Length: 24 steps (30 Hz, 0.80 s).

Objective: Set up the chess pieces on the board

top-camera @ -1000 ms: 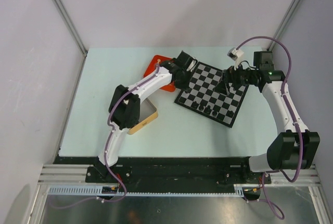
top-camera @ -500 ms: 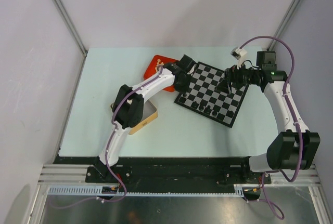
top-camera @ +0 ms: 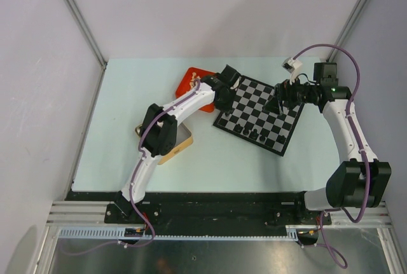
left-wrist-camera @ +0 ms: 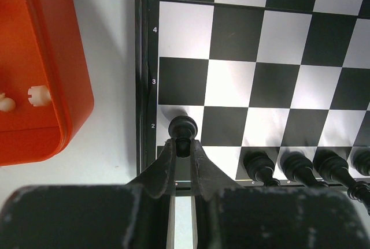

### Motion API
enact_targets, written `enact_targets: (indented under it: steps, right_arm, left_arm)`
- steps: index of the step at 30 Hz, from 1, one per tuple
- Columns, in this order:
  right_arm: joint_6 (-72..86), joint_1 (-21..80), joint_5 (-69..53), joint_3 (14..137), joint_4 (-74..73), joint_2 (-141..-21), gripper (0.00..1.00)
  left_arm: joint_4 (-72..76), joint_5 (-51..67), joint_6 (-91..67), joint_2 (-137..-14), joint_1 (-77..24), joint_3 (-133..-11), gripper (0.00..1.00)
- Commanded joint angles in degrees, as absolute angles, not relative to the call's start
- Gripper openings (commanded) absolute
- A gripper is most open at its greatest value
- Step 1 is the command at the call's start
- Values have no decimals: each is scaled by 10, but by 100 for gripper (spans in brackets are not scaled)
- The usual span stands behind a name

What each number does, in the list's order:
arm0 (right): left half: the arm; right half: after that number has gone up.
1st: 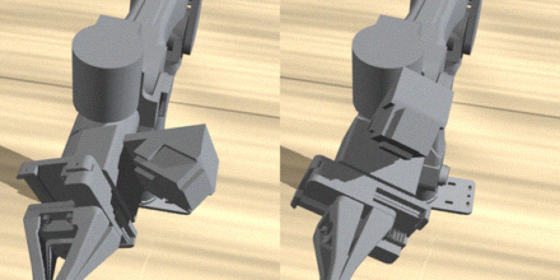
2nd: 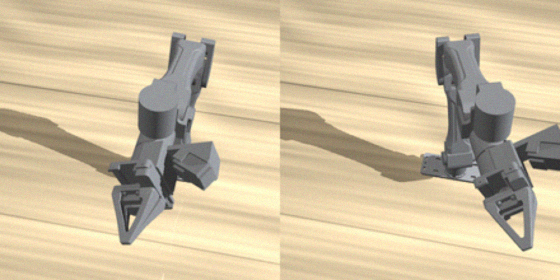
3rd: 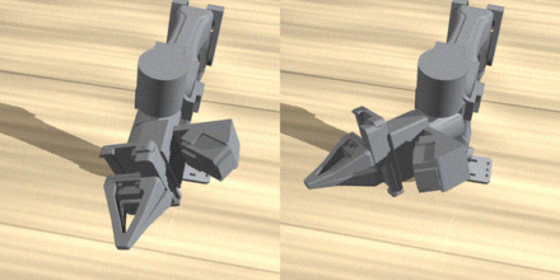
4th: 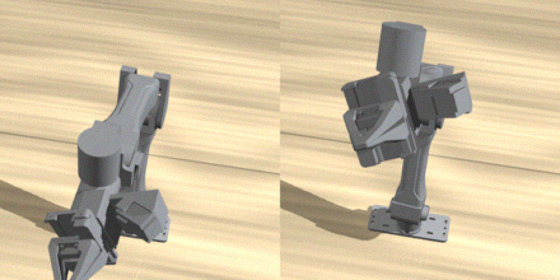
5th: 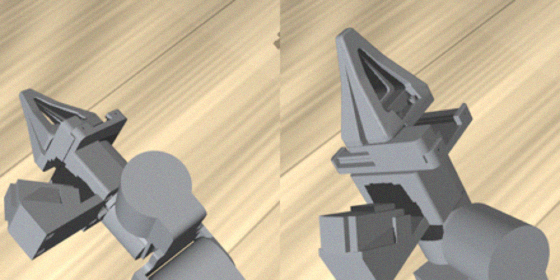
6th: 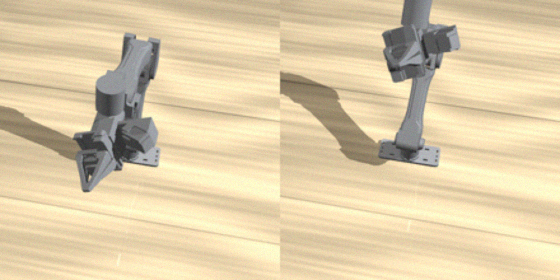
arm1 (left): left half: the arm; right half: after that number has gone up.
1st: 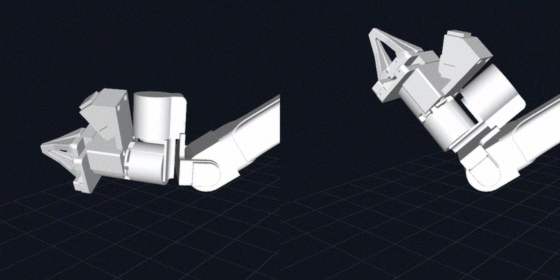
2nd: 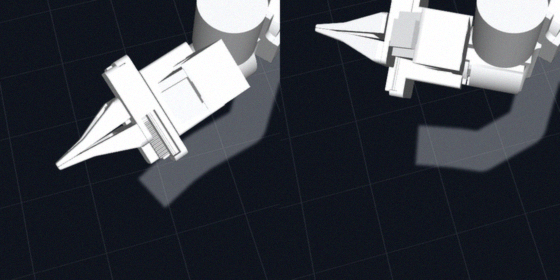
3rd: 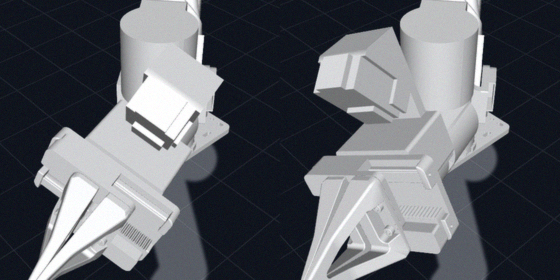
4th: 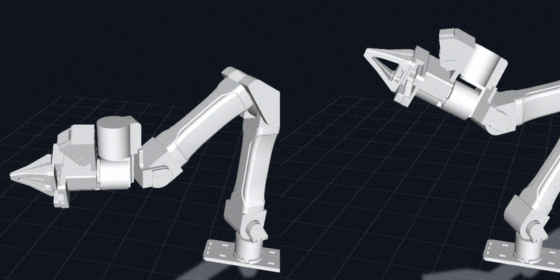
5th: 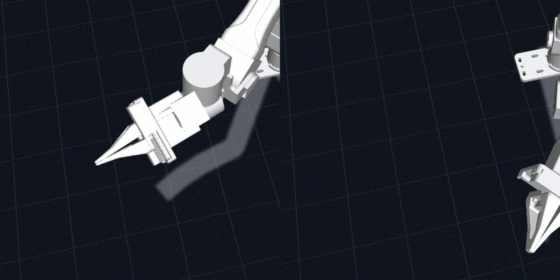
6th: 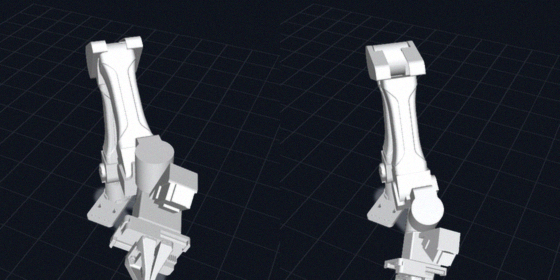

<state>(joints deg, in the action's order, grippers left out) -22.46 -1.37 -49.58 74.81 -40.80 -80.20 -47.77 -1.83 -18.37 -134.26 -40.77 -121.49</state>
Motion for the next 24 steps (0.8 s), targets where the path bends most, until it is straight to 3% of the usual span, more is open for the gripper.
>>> enact_targets:
  steps: [1, 17, 20, 24]
  right_arm:
    - [-218, -17, -508, 747, -390, -790, 94]
    - [-214, -18, -510, 747, -388, -793, 94]
    - [-214, -18, -511, 747, -387, -793, 94]
    - [-214, -18, -512, 747, -387, -794, 94]
  left_arm:
    - [-485, -32, -177, -1349, -412, -1243, 6]
    - [-491, -33, -175, -1355, -416, -1245, 9]
    - [-492, -35, -175, -1356, -416, -1246, 13]
    - [-494, -33, -177, -1357, -416, -1250, 25]
